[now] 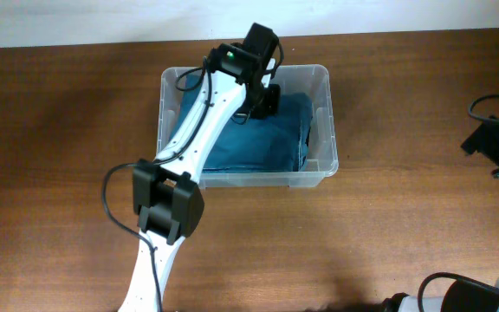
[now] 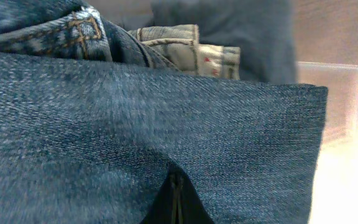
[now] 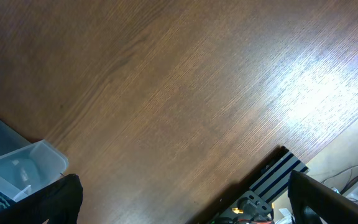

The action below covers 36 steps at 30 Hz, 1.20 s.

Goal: Pack container

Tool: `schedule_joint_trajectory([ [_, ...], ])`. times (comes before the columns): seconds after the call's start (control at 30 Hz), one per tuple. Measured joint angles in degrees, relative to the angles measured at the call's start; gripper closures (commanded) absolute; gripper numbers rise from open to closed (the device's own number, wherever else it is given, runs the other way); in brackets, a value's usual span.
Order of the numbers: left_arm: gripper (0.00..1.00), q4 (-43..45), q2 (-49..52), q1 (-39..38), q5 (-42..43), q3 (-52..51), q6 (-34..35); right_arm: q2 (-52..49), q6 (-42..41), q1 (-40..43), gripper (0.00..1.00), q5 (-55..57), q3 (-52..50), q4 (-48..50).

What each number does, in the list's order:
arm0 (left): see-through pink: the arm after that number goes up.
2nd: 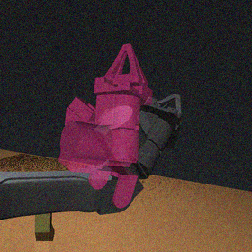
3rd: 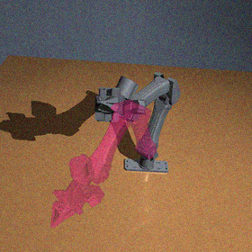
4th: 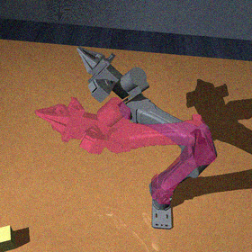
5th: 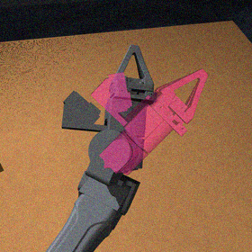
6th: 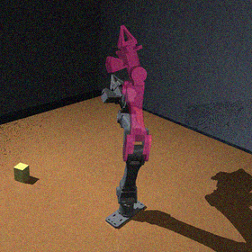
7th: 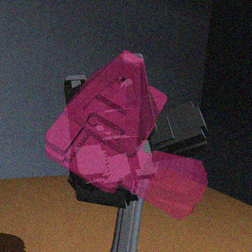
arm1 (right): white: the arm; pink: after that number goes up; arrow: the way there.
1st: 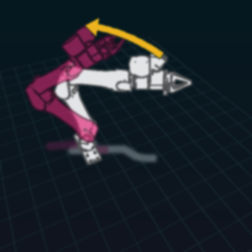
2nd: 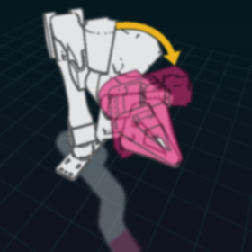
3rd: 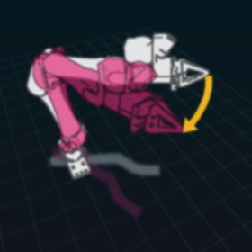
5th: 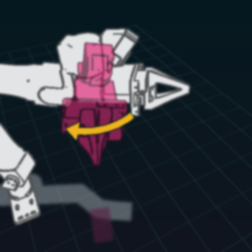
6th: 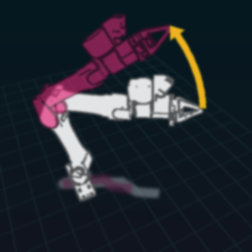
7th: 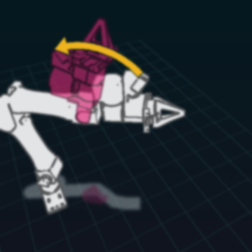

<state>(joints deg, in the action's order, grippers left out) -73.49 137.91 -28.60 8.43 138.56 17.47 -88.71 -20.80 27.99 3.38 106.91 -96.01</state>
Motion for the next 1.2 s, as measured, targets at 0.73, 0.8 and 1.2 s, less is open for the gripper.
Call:
schedule_joint_trajectory([
  [0.73,0.99,-15.9,3.8,11.9,-12.5,14.1,-0.2,0.0,0.0,0.0,0.02,0.0,0.0,0.0],
  [0.8,0.99,-14.8,4.4,13.0,-12.3,12.6,-0.2,0.0,0.0,0.0,0.02,0.0,0.0,0.0],
  [1.2,0.99,-21.7,7.4,12.9,-11.6,14.6,-0.2,0.0,0.0,0.0,0.02,0.0,0.0,0.0],
])
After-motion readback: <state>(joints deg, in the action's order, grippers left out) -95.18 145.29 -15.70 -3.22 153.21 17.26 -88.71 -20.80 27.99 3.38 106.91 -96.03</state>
